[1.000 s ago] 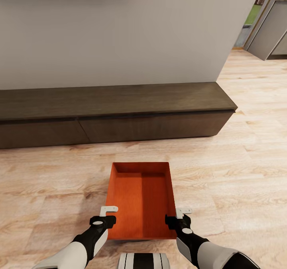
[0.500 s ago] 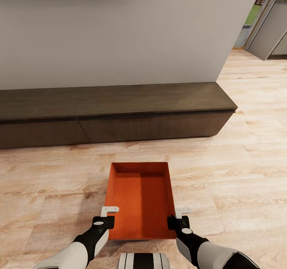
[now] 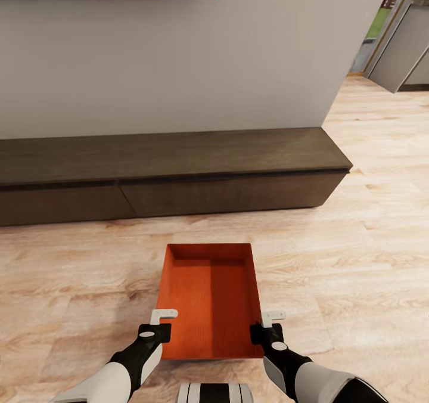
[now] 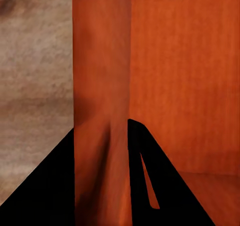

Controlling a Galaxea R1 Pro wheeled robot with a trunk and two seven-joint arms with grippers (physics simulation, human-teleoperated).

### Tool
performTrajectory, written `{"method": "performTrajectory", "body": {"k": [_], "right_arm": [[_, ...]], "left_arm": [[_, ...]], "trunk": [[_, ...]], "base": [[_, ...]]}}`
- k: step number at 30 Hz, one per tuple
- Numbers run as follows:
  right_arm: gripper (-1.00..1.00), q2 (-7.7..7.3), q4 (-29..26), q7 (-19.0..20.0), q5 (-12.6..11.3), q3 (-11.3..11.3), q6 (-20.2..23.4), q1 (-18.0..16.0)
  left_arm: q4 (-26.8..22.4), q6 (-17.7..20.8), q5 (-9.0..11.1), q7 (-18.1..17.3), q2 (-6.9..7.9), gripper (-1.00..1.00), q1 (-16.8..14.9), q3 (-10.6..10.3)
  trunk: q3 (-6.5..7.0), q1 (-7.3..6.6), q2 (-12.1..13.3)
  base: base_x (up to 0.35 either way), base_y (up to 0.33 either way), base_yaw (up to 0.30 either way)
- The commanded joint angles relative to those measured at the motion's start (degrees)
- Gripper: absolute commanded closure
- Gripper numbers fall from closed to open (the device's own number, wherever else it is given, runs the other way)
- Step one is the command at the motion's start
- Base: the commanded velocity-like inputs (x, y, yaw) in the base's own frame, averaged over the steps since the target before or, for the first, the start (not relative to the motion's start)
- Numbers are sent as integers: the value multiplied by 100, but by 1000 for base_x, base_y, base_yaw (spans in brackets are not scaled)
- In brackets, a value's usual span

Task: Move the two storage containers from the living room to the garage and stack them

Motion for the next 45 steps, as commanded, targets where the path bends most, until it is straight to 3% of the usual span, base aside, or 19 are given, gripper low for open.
{"method": "performTrajectory", "body": {"k": [1,45], "right_arm": [[100,-1,9,-54,-133,-77,-47,-4],[100,16,14,-54,-134,-85,-65,-4]], "left_arm": [[-6,34,-115,141,-1,100,1,78],[-18,34,-113,149,8,100,1,79]], "trunk": [[15,-23,40],[805,-990,1805]], "base": [[0,0,0],[0,0,0]]}}
